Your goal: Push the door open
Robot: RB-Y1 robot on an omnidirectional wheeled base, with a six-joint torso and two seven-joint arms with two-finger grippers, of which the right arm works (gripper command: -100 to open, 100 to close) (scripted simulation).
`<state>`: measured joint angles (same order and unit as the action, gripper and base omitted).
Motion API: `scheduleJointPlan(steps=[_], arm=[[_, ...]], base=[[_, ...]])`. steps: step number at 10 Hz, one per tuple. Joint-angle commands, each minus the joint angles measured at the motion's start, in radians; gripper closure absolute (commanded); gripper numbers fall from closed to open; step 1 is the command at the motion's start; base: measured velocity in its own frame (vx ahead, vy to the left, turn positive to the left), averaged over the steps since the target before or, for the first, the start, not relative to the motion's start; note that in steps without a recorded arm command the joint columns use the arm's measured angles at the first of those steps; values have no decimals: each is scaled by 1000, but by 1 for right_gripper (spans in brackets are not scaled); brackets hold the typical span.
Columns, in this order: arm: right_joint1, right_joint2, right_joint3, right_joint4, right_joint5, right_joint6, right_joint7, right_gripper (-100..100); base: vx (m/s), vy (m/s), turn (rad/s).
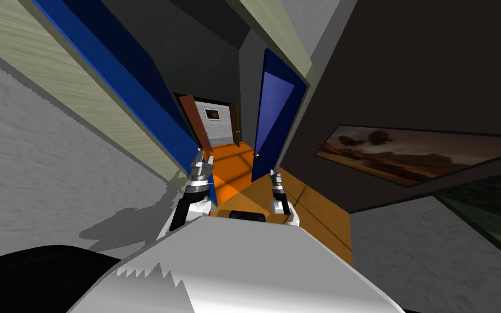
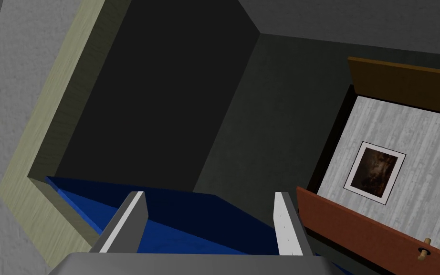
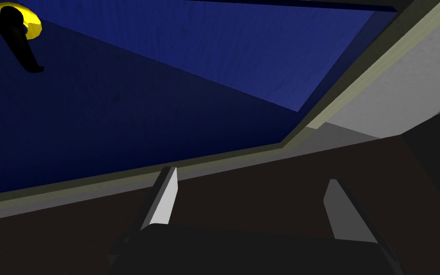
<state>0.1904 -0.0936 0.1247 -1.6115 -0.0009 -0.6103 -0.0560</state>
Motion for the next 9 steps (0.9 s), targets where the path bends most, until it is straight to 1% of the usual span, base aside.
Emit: scheduleJointPlan(steps=[1,9], arm=[[-16,0,6,41,2,-8,1,-100],[-96,0,34,252,12,-49,2,-100]], base=[[93,-89,75],[82,-93,73]])
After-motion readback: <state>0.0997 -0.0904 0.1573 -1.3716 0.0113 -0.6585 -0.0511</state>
